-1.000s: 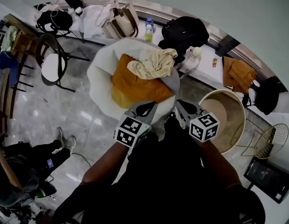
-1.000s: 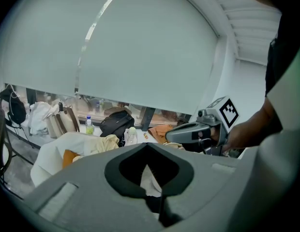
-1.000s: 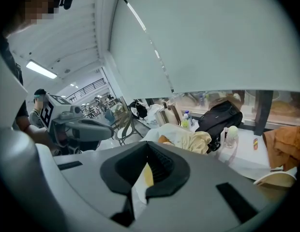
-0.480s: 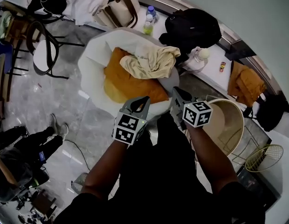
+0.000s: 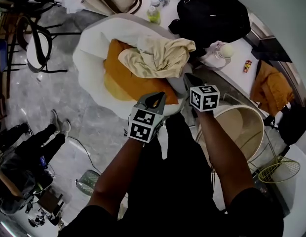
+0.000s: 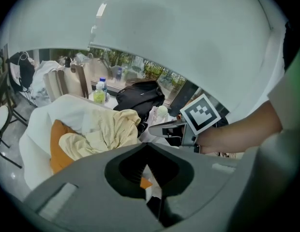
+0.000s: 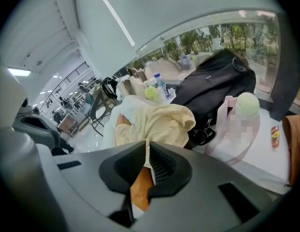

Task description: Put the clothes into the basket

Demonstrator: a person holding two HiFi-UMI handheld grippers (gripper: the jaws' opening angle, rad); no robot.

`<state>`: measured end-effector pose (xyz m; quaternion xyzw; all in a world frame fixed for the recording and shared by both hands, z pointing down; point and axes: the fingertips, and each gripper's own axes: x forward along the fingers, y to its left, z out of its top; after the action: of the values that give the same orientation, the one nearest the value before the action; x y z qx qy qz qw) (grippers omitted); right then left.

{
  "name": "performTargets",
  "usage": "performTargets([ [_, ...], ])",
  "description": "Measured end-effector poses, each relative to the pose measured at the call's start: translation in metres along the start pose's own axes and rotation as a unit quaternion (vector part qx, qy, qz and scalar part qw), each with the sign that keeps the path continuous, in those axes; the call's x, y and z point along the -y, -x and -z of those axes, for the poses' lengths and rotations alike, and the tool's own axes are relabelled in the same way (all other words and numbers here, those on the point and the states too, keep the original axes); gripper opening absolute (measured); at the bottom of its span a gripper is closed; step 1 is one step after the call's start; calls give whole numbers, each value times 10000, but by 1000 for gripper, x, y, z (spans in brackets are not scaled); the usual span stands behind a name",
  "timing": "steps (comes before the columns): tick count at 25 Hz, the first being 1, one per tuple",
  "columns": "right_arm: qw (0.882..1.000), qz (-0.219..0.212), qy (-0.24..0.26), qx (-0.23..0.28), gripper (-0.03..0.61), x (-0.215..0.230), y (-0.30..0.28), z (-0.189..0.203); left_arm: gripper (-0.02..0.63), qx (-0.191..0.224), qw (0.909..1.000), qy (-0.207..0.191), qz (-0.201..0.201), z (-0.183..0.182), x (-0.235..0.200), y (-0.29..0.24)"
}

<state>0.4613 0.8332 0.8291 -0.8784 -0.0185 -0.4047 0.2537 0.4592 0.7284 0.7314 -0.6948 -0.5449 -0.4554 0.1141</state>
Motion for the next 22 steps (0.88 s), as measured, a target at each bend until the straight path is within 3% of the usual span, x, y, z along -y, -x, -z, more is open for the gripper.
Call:
performTargets([
  [5,9994,88,7,-331,79,25,-39,14,-6,-109,9995,246,-159,15,-22,-32],
  [10,9966,-11,-615,-551,137,44,-72,28,-6,-190,9989,362,-242,27,-34,-49],
  [14,9902,-152,-1272,-548,148,51,-89,35,-6,-238,9987,392,-240,32,-34,-54],
  [22,9815,-227,-1807,-598,147,52,-106,39,-6,-287,9987,376,-206,34,-33,-58],
])
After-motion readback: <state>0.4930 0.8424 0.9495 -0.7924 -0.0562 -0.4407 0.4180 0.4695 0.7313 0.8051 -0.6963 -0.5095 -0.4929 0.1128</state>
